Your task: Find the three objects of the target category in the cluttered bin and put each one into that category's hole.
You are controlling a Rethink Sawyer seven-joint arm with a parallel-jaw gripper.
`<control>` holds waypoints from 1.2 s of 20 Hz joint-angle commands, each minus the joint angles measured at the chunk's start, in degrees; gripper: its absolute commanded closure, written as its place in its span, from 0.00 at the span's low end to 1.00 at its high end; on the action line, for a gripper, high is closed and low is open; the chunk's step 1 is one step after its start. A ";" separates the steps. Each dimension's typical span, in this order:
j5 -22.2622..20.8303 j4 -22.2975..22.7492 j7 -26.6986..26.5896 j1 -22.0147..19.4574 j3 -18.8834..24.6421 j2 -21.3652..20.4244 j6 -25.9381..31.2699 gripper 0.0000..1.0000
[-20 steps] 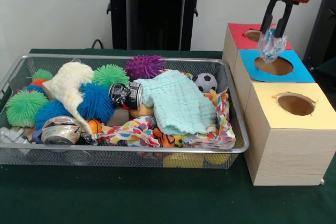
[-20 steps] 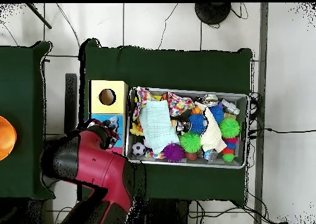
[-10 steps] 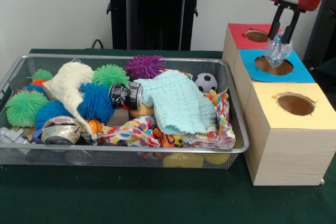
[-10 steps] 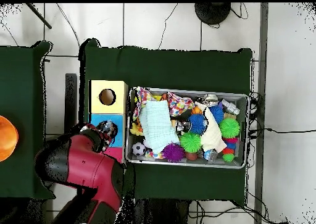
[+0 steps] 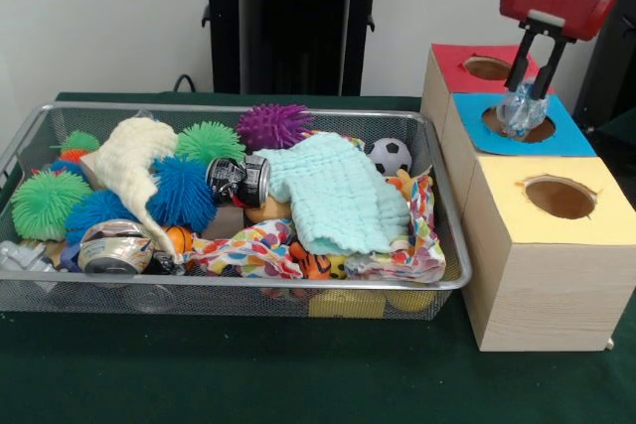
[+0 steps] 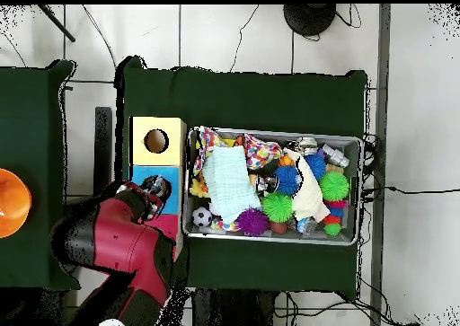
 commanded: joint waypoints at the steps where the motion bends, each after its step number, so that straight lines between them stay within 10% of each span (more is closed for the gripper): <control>1: 2.00 -1.82 16.11 0.81 0.92 4.73 -3.32 0.00; 5: 2.49 -1.50 15.77 0.12 2.20 3.17 -2.10 0.00; 17: -2.70 -6.82 12.72 -0.29 -5.79 -7.00 25.90 0.00; 24: -5.21 0.16 2.75 -6.50 -2.32 -11.35 14.37 0.00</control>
